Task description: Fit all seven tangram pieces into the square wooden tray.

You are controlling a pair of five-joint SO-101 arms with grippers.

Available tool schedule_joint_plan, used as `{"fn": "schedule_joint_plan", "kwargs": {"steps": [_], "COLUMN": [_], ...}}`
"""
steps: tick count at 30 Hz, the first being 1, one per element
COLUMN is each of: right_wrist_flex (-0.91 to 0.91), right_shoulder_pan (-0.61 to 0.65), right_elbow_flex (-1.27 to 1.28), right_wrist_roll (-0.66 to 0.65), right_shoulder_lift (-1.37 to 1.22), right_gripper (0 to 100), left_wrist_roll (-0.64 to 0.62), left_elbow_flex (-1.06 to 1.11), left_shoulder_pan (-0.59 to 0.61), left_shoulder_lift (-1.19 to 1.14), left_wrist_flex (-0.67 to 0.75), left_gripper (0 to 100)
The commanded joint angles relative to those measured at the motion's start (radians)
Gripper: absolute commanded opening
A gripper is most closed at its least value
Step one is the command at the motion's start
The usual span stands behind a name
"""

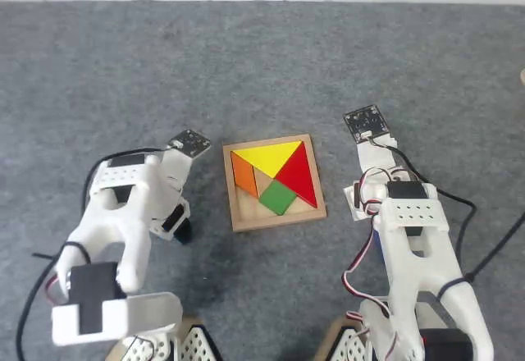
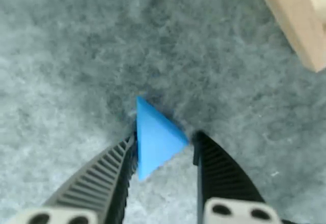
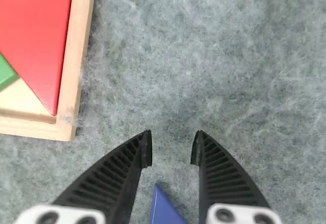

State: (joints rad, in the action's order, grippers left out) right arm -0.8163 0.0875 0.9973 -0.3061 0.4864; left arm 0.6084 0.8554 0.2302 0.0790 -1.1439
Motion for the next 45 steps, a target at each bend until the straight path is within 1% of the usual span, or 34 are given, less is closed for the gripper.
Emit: {"fn": "schedule_joint_plan", "kwargs": {"steps": [1,3,6,10,13,18,22,25,29,33,36,45], "right_wrist_flex": [0.015,0.015,0.015,0.015,0.015,0.016,0.018,0.019,0.019,0.016,0.016,0.019], "right_shoulder_pan": [-0.007,-0.008,-0.008,-0.007,-0.005,-0.005,-0.004,-0.004,-0.004,-0.005,-0.007,-0.005], "right_elbow_flex": [-0.005,-0.005,-0.005,-0.005,-0.005,-0.005,-0.005,-0.005,-0.005,-0.005,-0.005,-0.005], "right_wrist_roll": [0.009,0.009,0.009,0.009,0.009,0.008,0.008,0.006,0.006,0.006,0.006,0.008], "right_shoulder_lift": [0.005,0.005,0.005,0.005,0.005,0.005,0.005,0.005,0.005,0.005,0.005,0.005], "right_gripper": [14.5,14.5,14.5,14.5,14.5,14.5,14.5,14.5,14.5,14.5,14.5,14.5], "left_wrist_roll": [-0.005,-0.012,-0.057,-0.106,-0.112,-0.114,-0.166,-0.273,-0.414,-0.647,-0.775,-0.890], "left_elbow_flex": [-0.001,-0.042,-0.104,-0.153,-0.196,-0.315,-0.466,-0.550,-0.535,-0.506,-0.501,-0.503], "left_shoulder_pan": [-0.011,-0.002,0.006,-0.003,-0.012,0.008,0.049,0.060,0.017,-0.008,-0.003,-0.009], "left_shoulder_lift": [-0.046,-0.097,-0.135,-0.133,-0.133,-0.133,-0.133,-0.135,-0.152,-0.196,-0.235,-0.374], "left_wrist_flex": [0.025,0.003,-0.009,-0.006,-0.026,-0.133,-0.253,-0.292,-0.281,-0.241,-0.204,-0.149], "left_gripper": [16,10,1,1,1,1,3,9,17,18,18,18]}}
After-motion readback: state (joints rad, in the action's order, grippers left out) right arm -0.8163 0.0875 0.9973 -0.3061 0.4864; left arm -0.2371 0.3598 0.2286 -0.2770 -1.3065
